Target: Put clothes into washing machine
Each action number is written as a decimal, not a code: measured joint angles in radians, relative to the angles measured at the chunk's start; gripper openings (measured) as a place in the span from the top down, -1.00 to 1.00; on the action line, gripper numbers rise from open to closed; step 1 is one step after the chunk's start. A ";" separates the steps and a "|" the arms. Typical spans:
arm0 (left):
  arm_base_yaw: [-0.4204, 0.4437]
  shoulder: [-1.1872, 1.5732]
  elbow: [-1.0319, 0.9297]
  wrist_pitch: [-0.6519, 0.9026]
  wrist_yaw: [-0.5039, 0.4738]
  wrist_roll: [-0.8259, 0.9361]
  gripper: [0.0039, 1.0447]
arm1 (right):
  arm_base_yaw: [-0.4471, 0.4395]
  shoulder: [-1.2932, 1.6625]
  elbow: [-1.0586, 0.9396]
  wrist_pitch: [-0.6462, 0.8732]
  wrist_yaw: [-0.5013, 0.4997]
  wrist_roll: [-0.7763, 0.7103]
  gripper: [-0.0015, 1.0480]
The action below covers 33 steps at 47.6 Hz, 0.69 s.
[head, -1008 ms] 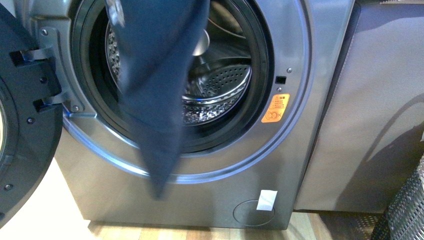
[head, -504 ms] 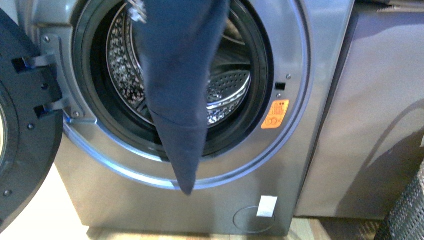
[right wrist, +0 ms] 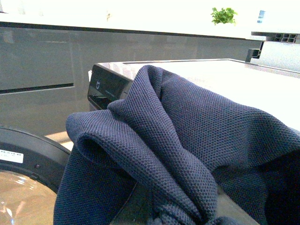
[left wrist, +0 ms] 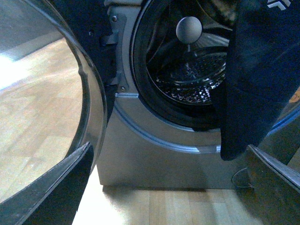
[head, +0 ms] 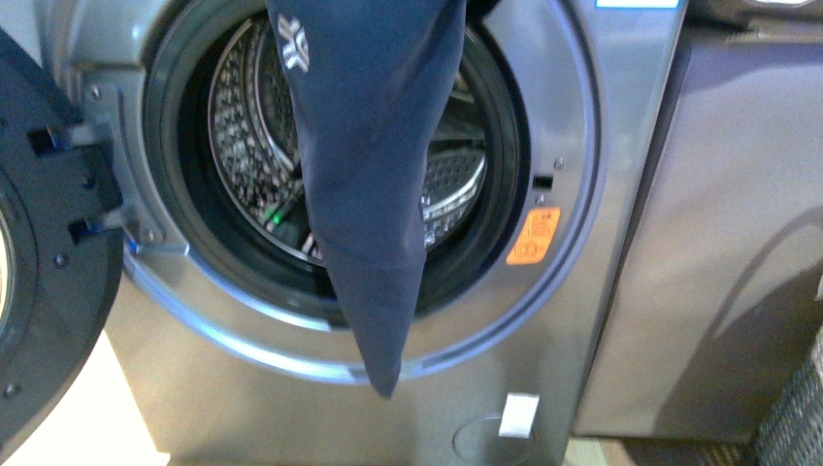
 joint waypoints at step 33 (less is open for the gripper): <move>0.000 0.000 0.000 0.000 0.000 0.000 -0.88 | 0.000 0.000 0.000 0.000 0.000 -0.001 0.78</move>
